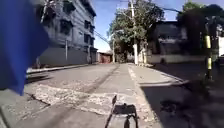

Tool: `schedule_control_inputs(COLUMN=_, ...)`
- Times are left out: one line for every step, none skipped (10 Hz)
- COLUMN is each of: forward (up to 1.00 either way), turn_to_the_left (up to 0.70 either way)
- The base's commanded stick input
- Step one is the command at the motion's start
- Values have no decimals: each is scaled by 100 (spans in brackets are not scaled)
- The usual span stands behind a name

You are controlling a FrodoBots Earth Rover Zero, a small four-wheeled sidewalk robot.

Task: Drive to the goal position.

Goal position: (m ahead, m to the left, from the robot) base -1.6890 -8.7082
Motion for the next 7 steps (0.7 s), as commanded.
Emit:
schedule_control_inputs(forward=66, turn_to_the_left=-34)
schedule_control_inputs(forward=66, turn_to_the_left=-34)
schedule_control_inputs(forward=66, turn_to_the_left=-34)
schedule_control_inputs(forward=66, turn_to_the_left=-32)
schedule_control_inputs(forward=66, turn_to_the_left=-21)
schedule_control_inputs(forward=66, turn_to_the_left=-2)
schedule_control_inputs(forward=66, turn_to_the_left=-1)
